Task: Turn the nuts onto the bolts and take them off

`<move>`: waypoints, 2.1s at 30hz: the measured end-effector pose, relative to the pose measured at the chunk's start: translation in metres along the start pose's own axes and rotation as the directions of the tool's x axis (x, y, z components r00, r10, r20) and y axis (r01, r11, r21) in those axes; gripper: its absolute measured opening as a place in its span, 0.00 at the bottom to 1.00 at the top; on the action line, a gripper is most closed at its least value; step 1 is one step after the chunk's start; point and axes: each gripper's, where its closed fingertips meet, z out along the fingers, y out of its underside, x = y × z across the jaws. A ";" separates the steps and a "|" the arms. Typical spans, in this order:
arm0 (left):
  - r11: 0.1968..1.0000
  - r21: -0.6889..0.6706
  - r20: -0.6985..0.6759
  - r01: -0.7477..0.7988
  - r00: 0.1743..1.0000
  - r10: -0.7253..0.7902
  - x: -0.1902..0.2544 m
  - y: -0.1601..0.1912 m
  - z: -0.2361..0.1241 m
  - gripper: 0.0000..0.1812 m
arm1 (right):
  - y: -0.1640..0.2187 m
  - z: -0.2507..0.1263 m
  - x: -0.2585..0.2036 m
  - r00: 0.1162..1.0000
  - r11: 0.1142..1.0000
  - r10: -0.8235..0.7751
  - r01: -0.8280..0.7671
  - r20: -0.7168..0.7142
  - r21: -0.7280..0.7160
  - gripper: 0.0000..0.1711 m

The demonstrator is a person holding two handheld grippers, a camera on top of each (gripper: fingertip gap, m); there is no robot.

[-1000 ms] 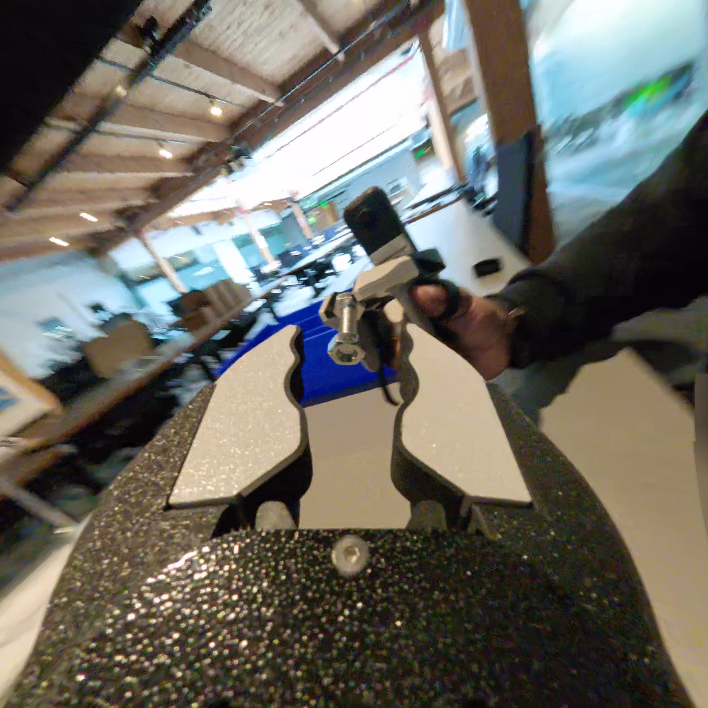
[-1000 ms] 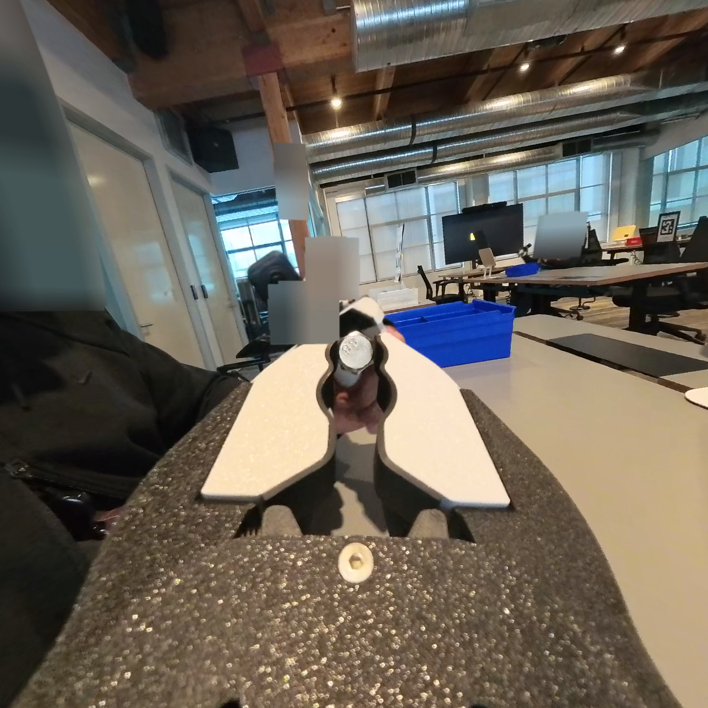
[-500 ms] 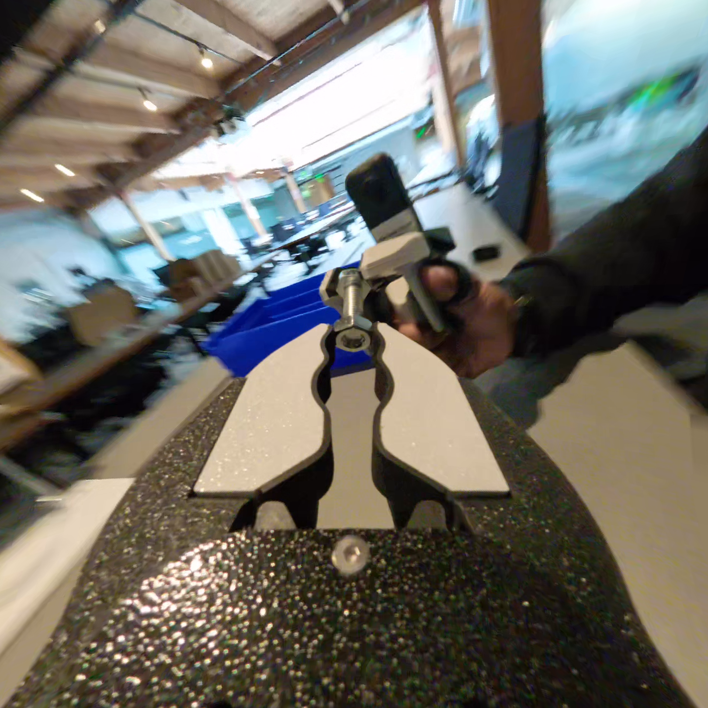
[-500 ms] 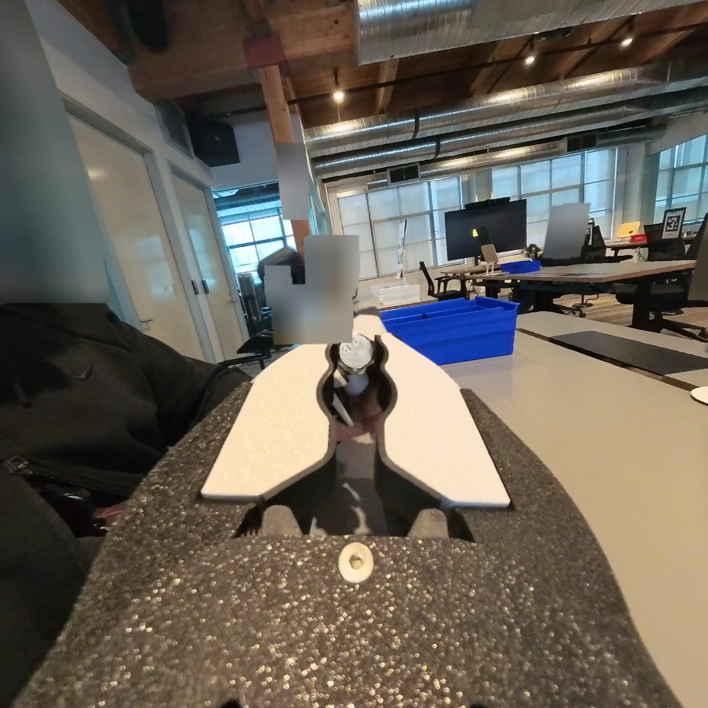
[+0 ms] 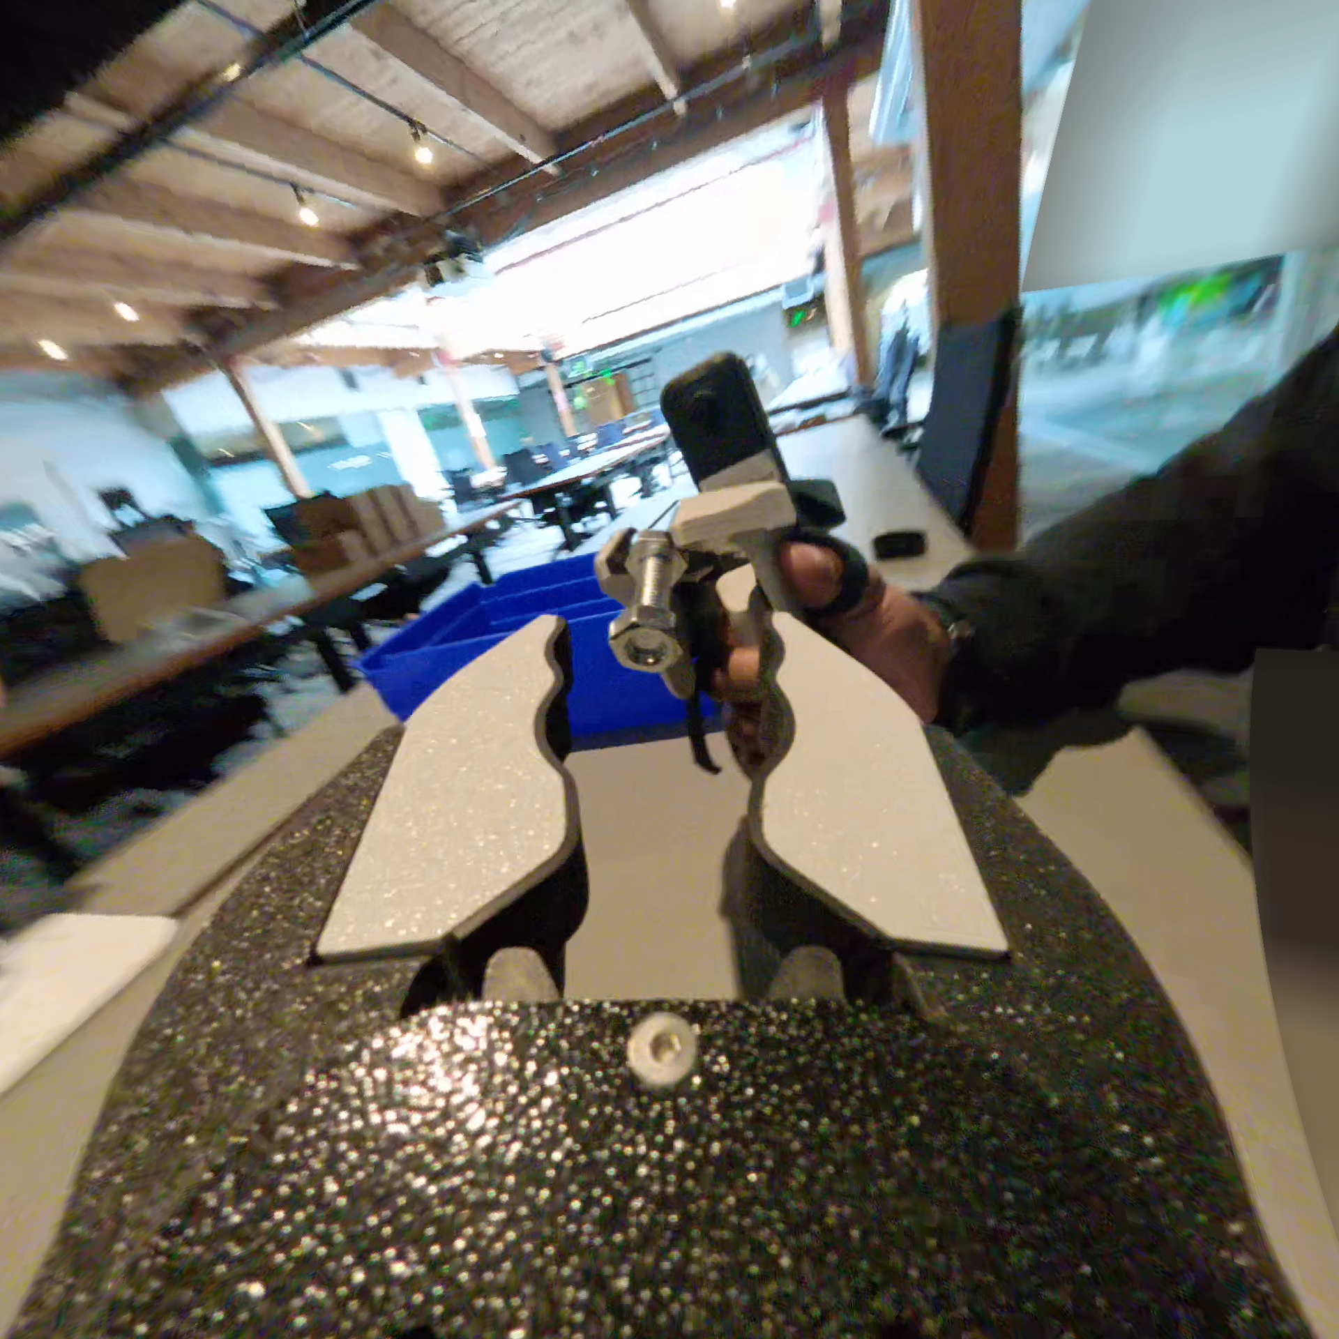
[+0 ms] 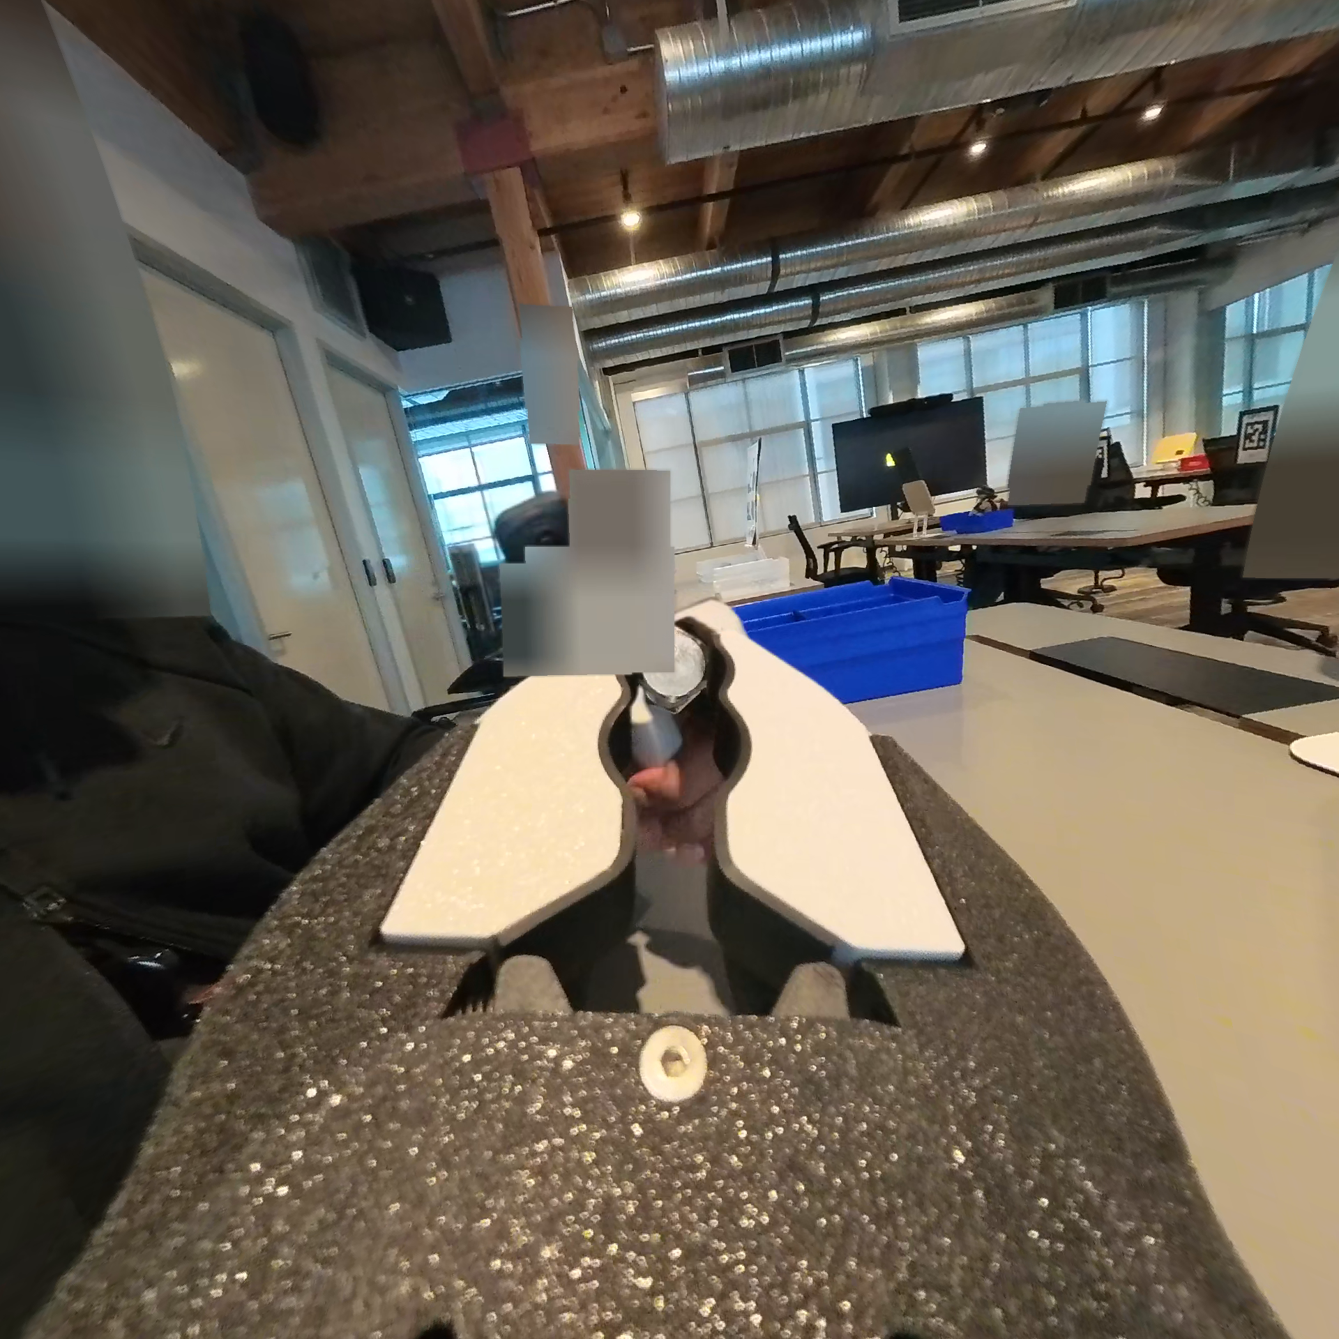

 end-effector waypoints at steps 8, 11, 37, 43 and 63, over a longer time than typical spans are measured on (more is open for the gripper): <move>0.948 0.022 -0.155 0.318 0.938 -0.311 0.000 0.005 -0.002 0.09 | 0.005 0.003 -0.002 1.000 1.000 -0.001 0.001 0.007 -0.016 0.10; 0.994 -0.013 -0.070 0.110 0.991 -0.110 -0.001 0.007 -0.003 0.09 | 0.006 0.003 -0.001 1.000 1.000 0.006 -0.006 0.008 -0.015 0.10; 0.986 -0.031 -0.114 0.161 0.980 -0.164 -0.001 0.009 -0.003 0.10 | 0.008 0.004 0.000 1.000 1.000 0.023 -0.023 0.007 -0.011 0.10; 0.697 -0.311 0.068 -0.647 0.716 0.695 -0.007 0.014 -0.008 0.10 | 0.012 0.006 0.001 1.000 0.999 0.012 -0.012 -0.003 -0.032 0.10; 0.843 0.012 -0.227 0.538 0.823 -0.521 -0.008 0.007 -0.006 0.25 | 0.006 0.004 0.000 1.000 1.000 -0.002 0.002 -0.006 -0.011 0.10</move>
